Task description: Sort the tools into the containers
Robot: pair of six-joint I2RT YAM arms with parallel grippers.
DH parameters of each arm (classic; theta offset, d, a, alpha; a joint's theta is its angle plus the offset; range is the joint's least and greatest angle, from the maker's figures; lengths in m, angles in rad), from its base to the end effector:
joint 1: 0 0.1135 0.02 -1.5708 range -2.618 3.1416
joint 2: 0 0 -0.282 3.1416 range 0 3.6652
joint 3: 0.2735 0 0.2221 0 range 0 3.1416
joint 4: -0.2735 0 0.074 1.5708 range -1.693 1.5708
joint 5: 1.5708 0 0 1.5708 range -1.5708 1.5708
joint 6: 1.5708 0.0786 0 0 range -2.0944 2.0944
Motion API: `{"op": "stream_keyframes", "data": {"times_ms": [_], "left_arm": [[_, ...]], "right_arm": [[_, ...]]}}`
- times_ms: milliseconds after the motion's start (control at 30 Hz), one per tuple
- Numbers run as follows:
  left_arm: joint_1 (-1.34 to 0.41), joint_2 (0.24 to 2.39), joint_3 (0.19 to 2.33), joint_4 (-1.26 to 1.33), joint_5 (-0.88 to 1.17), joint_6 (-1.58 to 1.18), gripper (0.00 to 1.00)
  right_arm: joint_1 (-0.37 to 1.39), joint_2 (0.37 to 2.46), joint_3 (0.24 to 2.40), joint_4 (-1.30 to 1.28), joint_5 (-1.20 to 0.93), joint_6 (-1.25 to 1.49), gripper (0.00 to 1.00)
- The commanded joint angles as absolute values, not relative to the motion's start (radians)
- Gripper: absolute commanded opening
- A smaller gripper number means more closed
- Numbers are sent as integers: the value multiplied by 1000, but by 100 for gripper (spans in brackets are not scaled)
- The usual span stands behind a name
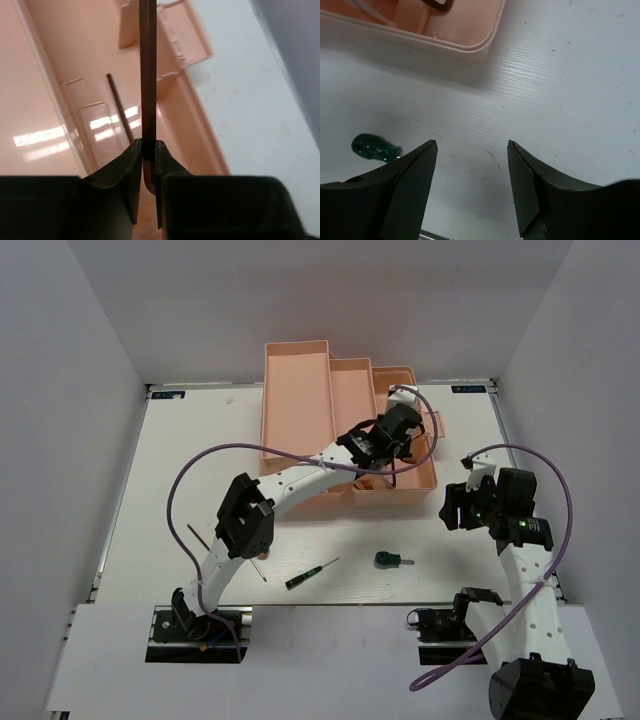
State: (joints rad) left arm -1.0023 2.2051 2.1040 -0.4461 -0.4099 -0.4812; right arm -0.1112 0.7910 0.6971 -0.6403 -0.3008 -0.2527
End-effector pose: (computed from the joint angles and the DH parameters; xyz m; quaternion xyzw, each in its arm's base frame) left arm 0.3121 -0.4304 0.3027 0.1236 0.8505 -0.1931 0.4734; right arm 0.1526 0.0064 0.2538 -0.1246 0.8969 0.0620 0.4198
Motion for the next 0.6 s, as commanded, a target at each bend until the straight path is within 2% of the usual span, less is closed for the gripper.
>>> {"op": "stream_keyframes", "data": {"times_ms": [0, 33, 133, 333, 367, 400, 433, 467, 500, 567], "left_arm": [[-971, 2206, 2172, -488, -362, -449, 26], [-960, 2206, 2172, -488, -345, -449, 40], [-960, 2206, 2172, -488, -307, -440, 59], [-969, 2099, 2172, -489, -330, -394, 64], [-983, 2068, 2161, -489, -345, -394, 64], [-995, 2031, 2136, -501, -356, -384, 62], [-996, 1925, 2094, -502, -385, -400, 59], [-996, 1855, 1959, -517, -403, -413, 55], [-996, 1777, 1869, -500, -422, -422, 34], [-996, 1528, 1602, -517, -495, -491, 2]], "right_arm": [[-115, 772, 695, -655, -422, -302, 65], [-115, 775, 695, -658, -425, -305, 65], [-114, 787, 695, -660, -439, -302, 66], [-115, 793, 695, -663, -451, -307, 66], [-112, 789, 693, -663, -453, -305, 63], [-113, 788, 693, -663, -457, -305, 55], [-114, 785, 695, -661, -460, -305, 19], [-114, 785, 699, -661, -463, -308, 0], [-112, 793, 701, -657, -471, -307, 0], [-112, 804, 710, -652, -494, -308, 0]]}}
